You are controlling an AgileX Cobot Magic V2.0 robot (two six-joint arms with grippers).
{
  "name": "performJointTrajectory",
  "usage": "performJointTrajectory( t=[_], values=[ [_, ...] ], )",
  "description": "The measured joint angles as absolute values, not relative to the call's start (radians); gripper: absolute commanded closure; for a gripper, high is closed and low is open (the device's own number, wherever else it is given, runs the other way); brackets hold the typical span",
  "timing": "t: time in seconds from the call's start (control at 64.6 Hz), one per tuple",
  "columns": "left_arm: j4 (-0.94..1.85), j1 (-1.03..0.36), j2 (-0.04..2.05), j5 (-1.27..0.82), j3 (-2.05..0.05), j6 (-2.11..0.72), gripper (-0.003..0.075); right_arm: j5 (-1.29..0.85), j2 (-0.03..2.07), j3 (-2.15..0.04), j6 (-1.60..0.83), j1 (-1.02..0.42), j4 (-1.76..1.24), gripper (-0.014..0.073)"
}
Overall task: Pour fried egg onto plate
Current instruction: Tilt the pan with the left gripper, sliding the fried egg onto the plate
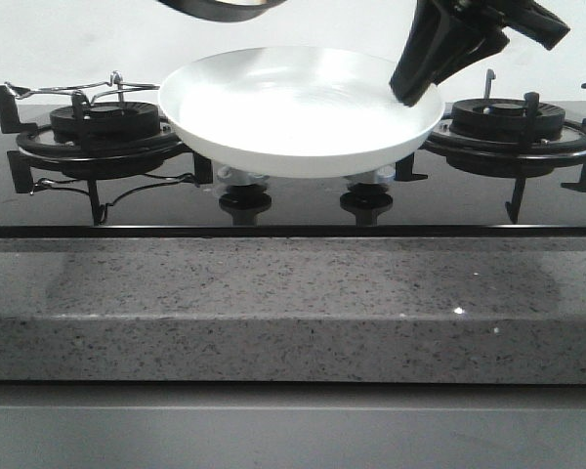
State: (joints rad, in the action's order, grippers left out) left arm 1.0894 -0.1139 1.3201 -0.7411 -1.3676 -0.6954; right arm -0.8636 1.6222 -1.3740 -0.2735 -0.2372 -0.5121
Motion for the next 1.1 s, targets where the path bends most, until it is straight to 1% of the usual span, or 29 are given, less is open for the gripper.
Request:
performJointTrajectory(
  t=[0.217,0.666,0.82,1.099],
  values=[
    [0.902,-0.287,1.26,-0.605,-1.327,-0.714,0.074,-0.864,1.622,-1.374,-0.273,-0.237,-0.512,0.0653],
    [0.603,-0.568,1.185,-0.178,-1.131,-0.76,0.0739,-0.864,1.622,-1.374,-0.273,-0.237,-0.512,0.0653],
    [0.543,-0.623,1.155,-0.106,-1.091,-0.761,0.074,-0.864,1.622,-1.374,-0.273,-0.237,-0.512,0.0653],
    [0.522,-0.627,1.149,-0.087,-1.074,-0.769,0.0739,-0.864,1.622,-1.374,-0.273,-0.237,-0.512,0.0653]
  ],
)
